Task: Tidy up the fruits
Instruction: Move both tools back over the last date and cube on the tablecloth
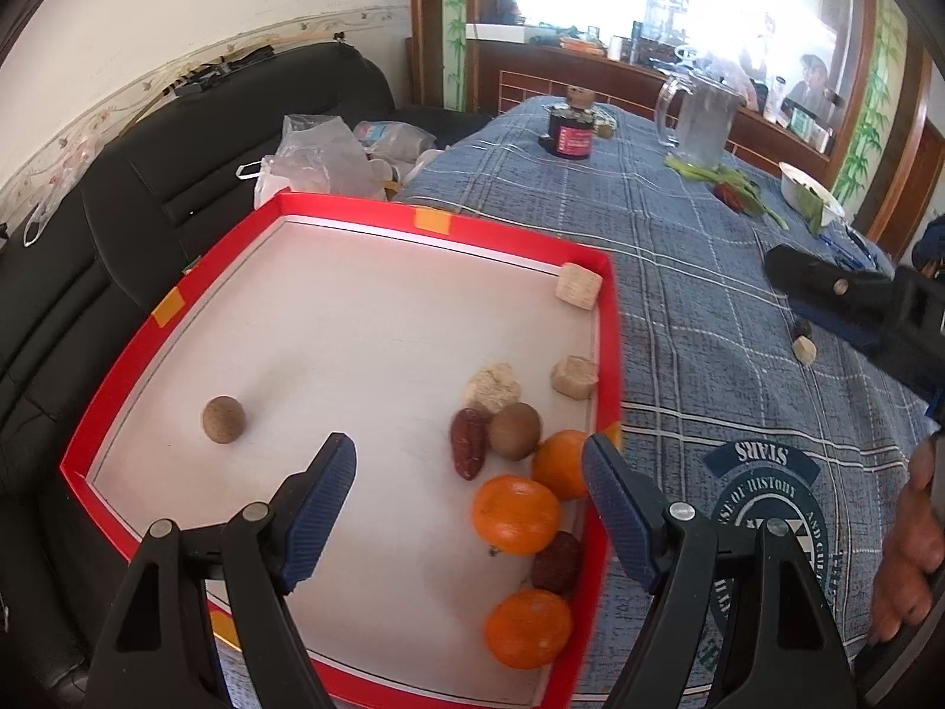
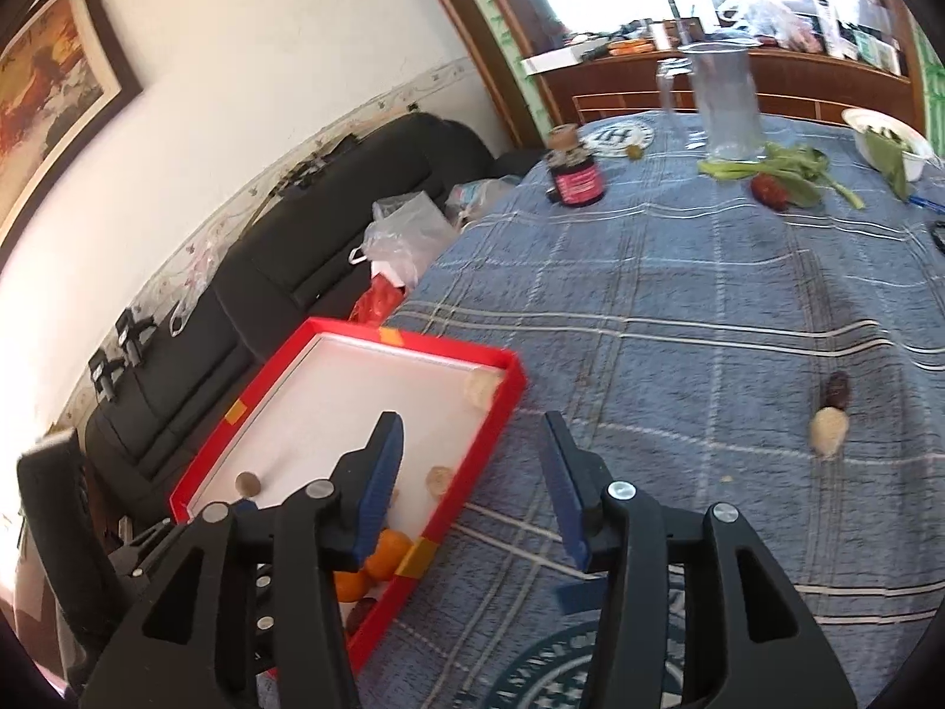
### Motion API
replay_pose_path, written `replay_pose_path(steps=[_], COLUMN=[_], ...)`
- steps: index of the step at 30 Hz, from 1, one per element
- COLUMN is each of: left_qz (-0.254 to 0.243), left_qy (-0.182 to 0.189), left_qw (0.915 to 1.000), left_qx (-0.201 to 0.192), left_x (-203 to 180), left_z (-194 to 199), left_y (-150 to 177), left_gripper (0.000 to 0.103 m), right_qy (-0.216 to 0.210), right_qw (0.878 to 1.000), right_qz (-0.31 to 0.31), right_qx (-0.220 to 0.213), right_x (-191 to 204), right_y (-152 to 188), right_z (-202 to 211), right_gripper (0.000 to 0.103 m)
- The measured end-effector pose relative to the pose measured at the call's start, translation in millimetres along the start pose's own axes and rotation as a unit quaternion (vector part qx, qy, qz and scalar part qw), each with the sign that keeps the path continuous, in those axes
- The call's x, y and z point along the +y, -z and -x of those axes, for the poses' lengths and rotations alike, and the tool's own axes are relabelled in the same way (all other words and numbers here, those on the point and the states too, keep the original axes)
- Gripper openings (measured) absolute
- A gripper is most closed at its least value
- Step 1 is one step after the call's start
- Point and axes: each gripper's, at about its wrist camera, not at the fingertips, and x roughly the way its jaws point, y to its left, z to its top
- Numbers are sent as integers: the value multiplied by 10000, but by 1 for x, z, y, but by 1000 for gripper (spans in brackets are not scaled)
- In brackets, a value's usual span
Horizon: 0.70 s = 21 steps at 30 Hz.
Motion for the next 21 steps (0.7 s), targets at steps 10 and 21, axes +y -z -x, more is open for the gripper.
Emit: replay_pose_path(steps=[10, 21], left_qz=[-365, -763], left_qy=[108, 285], left_qw=[9993, 9966], left_qx=[-12, -138], left_x=[-34, -76], left_z=[6, 10], left_y=[3, -3], left_gripper=[79, 79], right_qy=[303, 773], right_qw=[9961, 9952], right_qz=[-783, -579], right_qx=[-257, -159], right_x=[-81, -127], right_y=[-11, -7], right_z=[45, 70], right_gripper=[52, 52])
